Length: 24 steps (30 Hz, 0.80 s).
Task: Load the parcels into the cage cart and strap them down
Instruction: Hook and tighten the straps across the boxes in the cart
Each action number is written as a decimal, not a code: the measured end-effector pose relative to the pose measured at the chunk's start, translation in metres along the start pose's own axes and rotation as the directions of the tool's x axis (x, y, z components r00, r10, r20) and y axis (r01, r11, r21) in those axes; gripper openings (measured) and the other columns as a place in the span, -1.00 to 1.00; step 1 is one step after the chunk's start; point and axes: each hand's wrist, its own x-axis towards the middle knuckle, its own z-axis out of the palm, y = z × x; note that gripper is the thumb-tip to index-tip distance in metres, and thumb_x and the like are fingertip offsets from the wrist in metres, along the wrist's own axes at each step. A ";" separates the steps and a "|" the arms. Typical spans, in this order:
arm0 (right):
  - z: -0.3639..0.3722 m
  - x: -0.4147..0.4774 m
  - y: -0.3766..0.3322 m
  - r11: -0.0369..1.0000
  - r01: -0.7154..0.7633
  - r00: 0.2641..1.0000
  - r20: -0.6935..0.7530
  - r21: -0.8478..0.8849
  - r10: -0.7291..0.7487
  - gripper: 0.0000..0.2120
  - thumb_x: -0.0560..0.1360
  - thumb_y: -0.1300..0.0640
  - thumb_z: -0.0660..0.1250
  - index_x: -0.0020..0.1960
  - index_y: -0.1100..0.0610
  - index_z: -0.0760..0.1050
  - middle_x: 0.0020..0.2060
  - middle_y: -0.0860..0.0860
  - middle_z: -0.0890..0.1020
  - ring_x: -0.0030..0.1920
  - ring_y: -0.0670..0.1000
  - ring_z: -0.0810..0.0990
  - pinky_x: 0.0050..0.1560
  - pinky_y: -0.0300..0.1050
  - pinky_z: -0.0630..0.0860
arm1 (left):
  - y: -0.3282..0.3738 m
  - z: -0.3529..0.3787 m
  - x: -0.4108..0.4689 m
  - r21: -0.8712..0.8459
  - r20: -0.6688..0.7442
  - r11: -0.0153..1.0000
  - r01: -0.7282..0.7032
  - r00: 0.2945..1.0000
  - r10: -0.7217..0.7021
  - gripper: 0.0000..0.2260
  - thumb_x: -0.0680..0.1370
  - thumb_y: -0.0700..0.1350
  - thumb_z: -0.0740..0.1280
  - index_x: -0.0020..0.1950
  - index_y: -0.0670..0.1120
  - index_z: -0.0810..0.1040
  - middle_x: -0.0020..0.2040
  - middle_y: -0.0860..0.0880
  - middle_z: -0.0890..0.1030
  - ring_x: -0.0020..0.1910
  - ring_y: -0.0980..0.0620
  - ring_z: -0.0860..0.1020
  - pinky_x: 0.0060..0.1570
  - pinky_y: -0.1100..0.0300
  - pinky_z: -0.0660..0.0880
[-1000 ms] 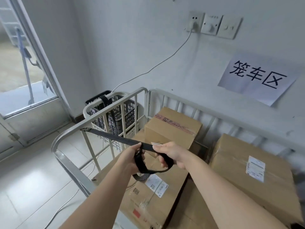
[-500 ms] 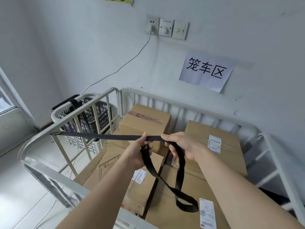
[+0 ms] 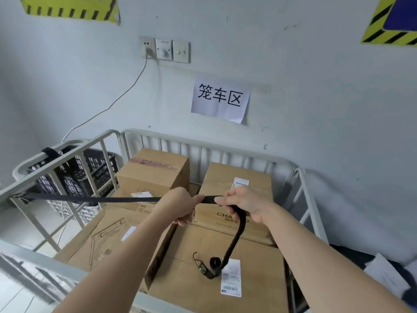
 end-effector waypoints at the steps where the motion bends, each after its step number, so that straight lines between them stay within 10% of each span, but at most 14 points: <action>1: -0.009 -0.005 0.004 1.000 0.015 1.000 -0.002 0.010 -0.015 -0.83 0.45 0.11 0.48 -0.19 0.18 0.56 -0.48 0.03 0.50 -0.49 -0.04 0.41 -0.42 -0.22 0.41 | 0.010 0.007 -0.001 0.116 -0.167 0.991 -0.071 0.982 0.090 -0.56 0.59 0.19 0.19 -0.27 -0.10 0.57 -0.33 -0.04 0.64 -0.39 -0.01 0.55 -0.34 0.19 0.49; 3: -0.026 -0.014 0.010 0.998 0.060 0.998 -0.006 0.038 -0.059 -0.84 0.45 0.13 0.48 -0.19 0.18 0.54 -0.48 0.02 0.48 -0.49 -0.04 0.40 -0.40 -0.19 0.40 | 0.032 0.023 -0.004 0.227 -0.308 0.952 -0.205 0.912 0.270 -0.71 0.60 0.13 0.20 -0.18 0.00 0.54 -0.23 0.04 0.55 -0.19 0.00 0.55 -0.20 0.13 0.46; 6: -0.050 -0.027 0.018 0.994 0.107 0.994 0.012 0.008 -0.107 -0.82 0.46 0.16 0.47 -0.25 0.14 0.51 -0.47 0.03 0.48 -0.46 -0.02 0.40 -0.35 -0.16 0.41 | 0.054 0.048 -0.005 0.299 -0.098 0.913 -0.277 0.943 0.318 -0.70 0.64 0.12 0.10 -0.05 0.03 0.56 -0.15 0.08 0.52 -0.07 0.07 0.52 0.07 0.05 0.35; 9: -0.075 -0.042 0.028 0.991 0.124 0.991 0.046 -0.058 -0.122 -0.86 0.44 0.19 0.49 -0.21 0.13 0.54 -0.44 0.01 0.49 -0.45 -0.07 0.42 -0.32 -0.20 0.42 | 0.069 0.062 -0.007 0.089 0.023 0.949 -0.303 0.953 0.302 -0.62 0.61 0.16 0.19 -0.24 -0.07 0.52 -0.36 0.04 0.52 -0.48 0.19 0.38 -0.28 0.20 0.33; 14: -0.114 -0.047 0.044 0.907 0.112 0.978 -0.116 -0.405 -0.173 -0.79 0.38 0.26 0.48 -0.15 0.03 0.48 -0.20 -0.05 0.57 -0.19 -0.07 0.49 -0.19 -0.18 0.38 | 0.108 0.074 -0.009 0.044 0.123 0.920 -0.390 0.916 0.383 -0.70 0.57 0.06 0.32 -0.30 -0.06 0.49 -0.42 0.02 0.44 -0.47 0.12 0.38 -0.35 0.25 0.32; 24: -0.216 -0.056 0.069 0.849 -0.040 0.667 -0.647 -0.526 -0.369 -0.87 0.55 0.18 0.25 -0.13 0.03 0.52 -0.29 -0.08 0.54 -0.23 0.01 0.54 -0.29 -0.15 0.41 | 0.198 0.071 0.013 -0.260 0.207 0.816 -0.516 0.796 0.569 -0.65 0.58 0.02 0.31 -0.28 -0.20 0.49 -0.54 -0.03 0.38 -0.54 0.06 0.32 -0.08 0.12 0.38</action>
